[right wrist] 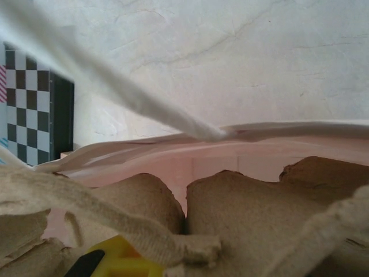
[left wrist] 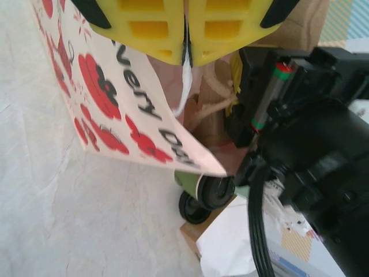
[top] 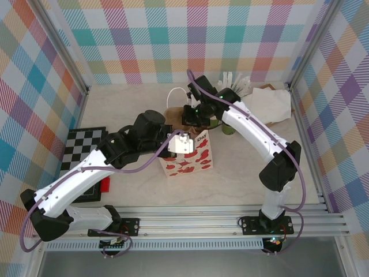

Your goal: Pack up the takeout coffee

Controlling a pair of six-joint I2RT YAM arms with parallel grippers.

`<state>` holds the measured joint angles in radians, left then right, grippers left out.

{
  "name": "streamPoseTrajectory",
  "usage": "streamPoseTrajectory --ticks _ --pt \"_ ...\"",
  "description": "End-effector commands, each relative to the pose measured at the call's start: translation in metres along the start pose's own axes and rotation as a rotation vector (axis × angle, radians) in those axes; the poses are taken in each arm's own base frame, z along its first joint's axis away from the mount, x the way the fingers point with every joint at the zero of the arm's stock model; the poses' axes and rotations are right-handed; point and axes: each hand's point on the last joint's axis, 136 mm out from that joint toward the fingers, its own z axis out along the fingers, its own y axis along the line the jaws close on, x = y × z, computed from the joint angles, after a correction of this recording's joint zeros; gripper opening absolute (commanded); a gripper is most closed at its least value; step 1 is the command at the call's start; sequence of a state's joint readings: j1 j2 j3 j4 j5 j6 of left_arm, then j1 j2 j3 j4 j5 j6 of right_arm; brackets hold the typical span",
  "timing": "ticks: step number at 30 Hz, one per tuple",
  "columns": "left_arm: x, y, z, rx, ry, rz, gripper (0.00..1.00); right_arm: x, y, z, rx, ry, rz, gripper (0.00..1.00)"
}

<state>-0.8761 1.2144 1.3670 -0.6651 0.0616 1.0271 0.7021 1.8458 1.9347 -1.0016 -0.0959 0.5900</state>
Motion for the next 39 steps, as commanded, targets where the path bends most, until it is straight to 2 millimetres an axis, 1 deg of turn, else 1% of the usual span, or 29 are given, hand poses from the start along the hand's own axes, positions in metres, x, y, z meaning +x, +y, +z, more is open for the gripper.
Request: streamPoseTrajectory --ticks 1,3,4,5,6,8,9,10,11,13,14,16,17,19,22,25,28,30,32,33,35,36,37,39 --pt "-0.04 -0.002 -0.022 0.048 -0.169 -0.06 0.15 0.001 -0.01 0.006 0.069 0.007 -0.023 0.0" --pt "-0.05 0.001 -0.029 0.035 -0.23 -0.08 0.34 0.003 -0.009 0.008 0.069 0.018 -0.034 0.0" --pt "-0.052 0.004 -0.033 0.013 -0.246 -0.097 0.47 0.004 -0.009 0.007 0.071 0.02 -0.04 0.0" --pt "-0.053 0.013 -0.037 -0.032 -0.256 -0.125 0.59 0.005 -0.009 0.007 0.074 0.026 -0.045 0.0" --pt "-0.053 0.024 -0.041 -0.09 -0.255 -0.163 0.68 0.006 -0.009 0.005 0.077 0.027 -0.05 0.0" --pt "-0.046 0.056 -0.056 -0.231 -0.238 -0.265 0.74 0.008 -0.007 0.002 0.078 0.032 -0.054 0.0" --pt "-0.04 0.072 -0.065 -0.299 -0.229 -0.336 0.8 0.008 -0.007 0.001 0.078 0.032 -0.056 0.0" --pt "-0.031 0.094 -0.076 -0.385 -0.223 -0.434 0.85 0.009 -0.006 -0.001 0.077 0.032 -0.059 0.0" --pt "-0.02 0.115 -0.088 -0.467 -0.223 -0.548 0.86 0.01 -0.005 -0.003 0.08 0.032 -0.058 0.0" --pt "0.01 0.144 -0.105 -0.559 -0.205 -0.777 0.88 0.011 -0.004 -0.004 0.082 0.028 -0.062 0.0" --pt "0.026 0.153 -0.109 -0.572 -0.194 -0.9 0.88 0.011 -0.004 -0.005 0.085 0.027 -0.065 0.0" --pt "0.062 0.167 -0.104 -0.591 -0.128 -1.083 0.86 0.012 -0.004 -0.006 0.088 0.027 -0.071 0.0" --pt "0.077 0.169 -0.094 -0.572 -0.09 -1.139 0.84 0.013 -0.003 -0.006 0.088 0.028 -0.076 0.0" --pt "0.092 0.169 -0.07 -0.506 -0.038 -1.186 0.82 0.014 -0.002 -0.007 0.09 0.029 -0.084 0.0" --pt "0.096 0.167 -0.034 -0.379 0.007 -1.208 0.74 0.014 -0.001 -0.008 0.101 0.027 -0.097 0.0" --pt "0.091 0.167 -0.009 -0.282 -0.012 -1.213 0.69 0.015 0.0 -0.007 0.106 0.03 -0.103 0.0" --pt "0.087 0.168 0.006 -0.228 -0.043 -1.216 0.67 0.015 0.0 -0.008 0.107 0.031 -0.109 0.0" --pt "0.096 0.171 0.014 -0.249 -0.012 -1.238 0.63 0.015 0.001 -0.01 0.106 0.031 -0.113 0.0" --pt "0.106 0.17 0.023 -0.254 0.026 -1.263 0.61 0.016 0.002 -0.012 0.105 0.029 -0.123 0.0" --pt "0.107 0.168 0.027 -0.234 0.028 -1.268 0.6 0.016 0.003 -0.012 0.104 0.029 -0.126 0.0" --pt "0.101 0.161 0.037 -0.158 0.011 -1.277 0.6 0.016 0.002 -0.014 0.107 0.028 -0.133 0.0" --pt "0.099 0.158 0.04 -0.13 0.002 -1.28 0.58 0.017 0.003 -0.014 0.106 0.028 -0.136 0.0" --pt "0.098 0.157 0.042 -0.118 0.001 -1.285 0.53 0.016 0.002 -0.014 0.108 0.028 -0.137 0.0" --pt "0.102 0.156 0.044 -0.127 0.016 -1.295 0.36 0.016 0.003 -0.014 0.107 0.026 -0.14 0.0"
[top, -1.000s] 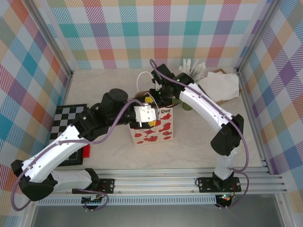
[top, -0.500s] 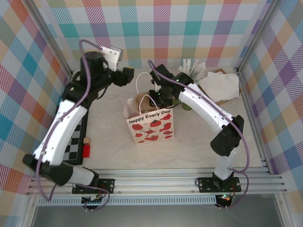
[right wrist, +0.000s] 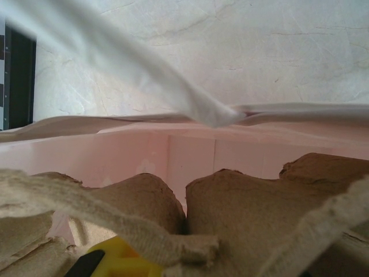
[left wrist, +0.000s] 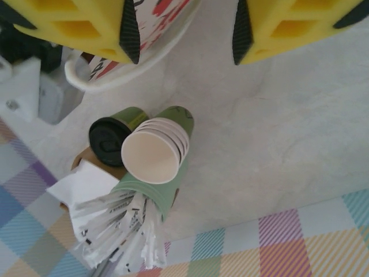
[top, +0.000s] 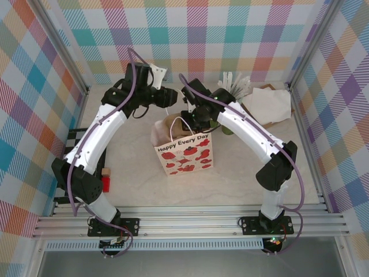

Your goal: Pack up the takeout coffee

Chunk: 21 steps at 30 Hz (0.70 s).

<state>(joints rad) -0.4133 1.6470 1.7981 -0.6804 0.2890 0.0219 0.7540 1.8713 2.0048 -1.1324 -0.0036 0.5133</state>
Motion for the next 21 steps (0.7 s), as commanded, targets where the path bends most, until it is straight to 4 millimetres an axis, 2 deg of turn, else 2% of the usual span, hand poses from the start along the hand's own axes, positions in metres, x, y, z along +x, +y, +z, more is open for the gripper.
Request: streamPoseTrajectory --ticks 1,2,4,7,13,18,21 --pt "-0.003 0.003 0.0 0.009 0.006 -0.045 0.3 -0.002 0.004 -0.012 0.002 -0.017 -0.034 0.0" --pt "-0.004 0.011 -0.002 -0.036 -0.002 -0.067 0.23 -0.003 0.005 -0.014 0.0 -0.023 -0.038 0.0" --pt "-0.006 0.03 -0.004 -0.15 -0.007 -0.126 0.0 -0.005 0.005 -0.017 0.013 -0.041 -0.048 0.0" --pt "-0.003 0.045 -0.008 -0.246 -0.009 -0.26 0.0 -0.007 0.002 -0.021 0.086 -0.057 -0.085 0.0" --pt "0.005 0.016 -0.008 -0.255 -0.012 -0.32 0.0 -0.004 0.006 -0.011 0.126 -0.02 -0.113 0.0" --pt "0.009 0.019 -0.004 -0.271 0.006 -0.38 0.0 -0.002 0.02 -0.009 0.056 -0.004 -0.133 0.0" --pt "0.006 0.009 0.0 -0.211 0.004 -0.426 0.0 -0.001 0.011 -0.009 0.115 0.01 -0.12 0.0"
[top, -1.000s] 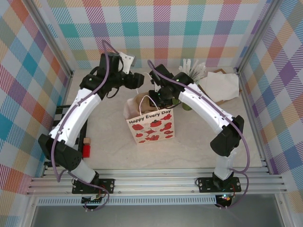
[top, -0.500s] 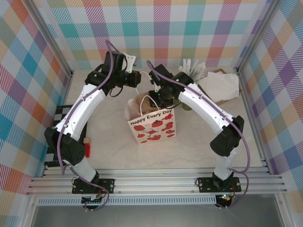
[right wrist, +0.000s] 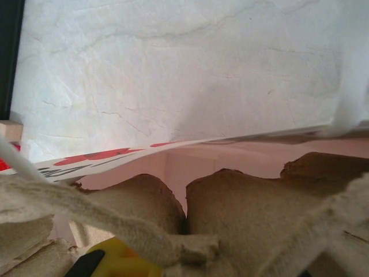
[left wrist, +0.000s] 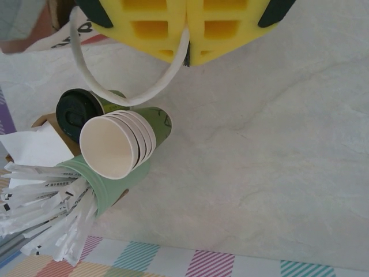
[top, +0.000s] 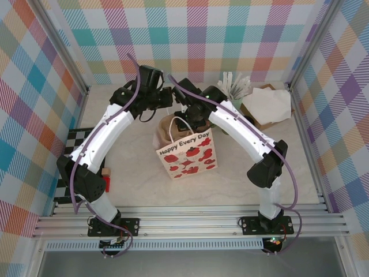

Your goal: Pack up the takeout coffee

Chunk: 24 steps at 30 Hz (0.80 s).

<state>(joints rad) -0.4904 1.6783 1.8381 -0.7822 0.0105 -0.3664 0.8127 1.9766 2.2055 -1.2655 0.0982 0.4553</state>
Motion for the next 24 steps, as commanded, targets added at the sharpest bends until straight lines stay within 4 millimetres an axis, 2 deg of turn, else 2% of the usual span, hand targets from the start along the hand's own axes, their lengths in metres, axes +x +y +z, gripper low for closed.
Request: streamPoseTrajectory --ticks 1,5,7,10,12,17,24 --pt "-0.01 -0.009 -0.01 0.036 -0.02 -0.082 0.0 0.004 -0.007 -0.006 0.049 0.019 -0.008 0.0" --pt "-0.015 -0.001 -0.014 -0.007 -0.05 -0.091 0.0 0.002 0.011 -0.019 -0.072 -0.019 -0.006 0.0" --pt "-0.014 -0.008 -0.016 0.03 -0.042 -0.092 0.0 0.004 0.013 -0.02 -0.078 -0.011 -0.016 0.0" --pt "-0.011 -0.023 -0.016 0.111 -0.019 -0.082 0.0 0.013 0.003 0.001 -0.016 0.062 -0.041 0.0" --pt "-0.009 -0.025 -0.013 0.126 -0.001 -0.068 0.0 0.015 0.002 0.012 -0.009 0.087 -0.049 0.0" --pt "-0.005 -0.021 -0.008 0.117 0.021 -0.056 0.0 0.023 -0.013 0.038 0.041 0.18 -0.048 0.0" --pt "-0.016 -0.016 -0.01 0.111 -0.008 -0.048 0.0 0.044 -0.027 0.063 0.096 0.283 -0.05 0.0"
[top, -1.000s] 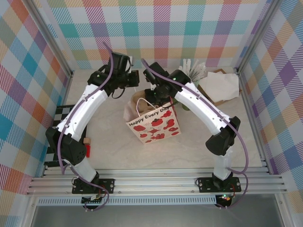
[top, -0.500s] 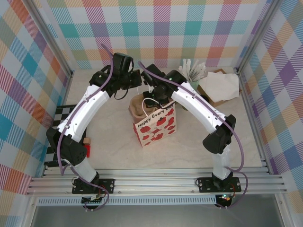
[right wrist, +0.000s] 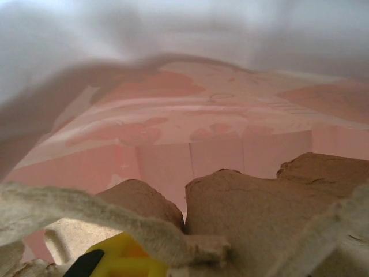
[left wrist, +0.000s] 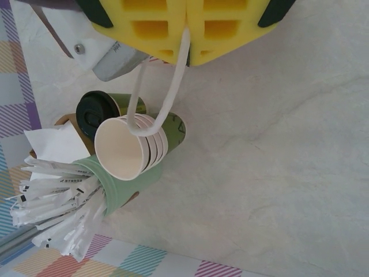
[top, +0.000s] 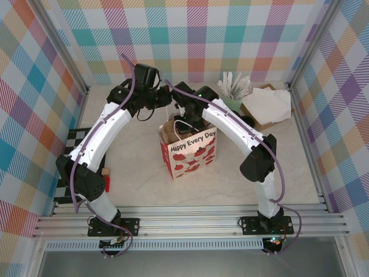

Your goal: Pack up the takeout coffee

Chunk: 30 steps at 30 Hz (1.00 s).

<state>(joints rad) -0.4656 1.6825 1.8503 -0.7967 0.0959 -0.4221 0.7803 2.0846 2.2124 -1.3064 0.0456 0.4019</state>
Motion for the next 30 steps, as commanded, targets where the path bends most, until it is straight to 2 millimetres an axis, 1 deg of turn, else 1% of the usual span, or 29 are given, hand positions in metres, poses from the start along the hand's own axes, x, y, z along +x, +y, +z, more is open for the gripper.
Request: streamPoseTrajectory --ticks 1,4,6,11,14,21,23,26,30 --pt "-0.018 -0.014 -0.009 0.053 -0.048 0.025 0.0 0.029 -0.013 0.024 0.075 0.143 -0.027 0.0" --pt "-0.023 -0.003 -0.01 0.012 -0.07 0.012 0.0 0.034 -0.016 0.024 0.085 0.154 -0.031 0.0" --pt "-0.028 0.005 -0.012 -0.018 -0.094 -0.007 0.0 0.036 -0.017 0.02 0.077 0.147 -0.035 0.0" --pt "-0.039 0.025 -0.021 -0.072 -0.163 -0.063 0.0 0.04 -0.017 0.002 0.045 0.088 -0.058 0.0" --pt "-0.042 0.031 -0.024 -0.085 -0.179 -0.076 0.0 0.045 -0.019 0.0 0.044 0.087 -0.081 0.0" --pt "-0.04 0.035 -0.015 -0.105 -0.151 -0.081 0.0 0.056 -0.018 0.002 0.022 0.08 -0.146 0.0" --pt "-0.041 0.034 -0.012 -0.099 -0.147 -0.081 0.0 0.057 -0.018 0.005 0.017 0.082 -0.162 0.0" --pt "-0.042 0.028 -0.011 -0.066 -0.141 -0.075 0.0 0.059 -0.018 0.012 0.018 0.11 -0.177 0.0" --pt "-0.04 0.012 -0.008 0.015 -0.12 -0.039 0.0 0.061 -0.016 0.025 0.015 0.154 -0.183 0.0"
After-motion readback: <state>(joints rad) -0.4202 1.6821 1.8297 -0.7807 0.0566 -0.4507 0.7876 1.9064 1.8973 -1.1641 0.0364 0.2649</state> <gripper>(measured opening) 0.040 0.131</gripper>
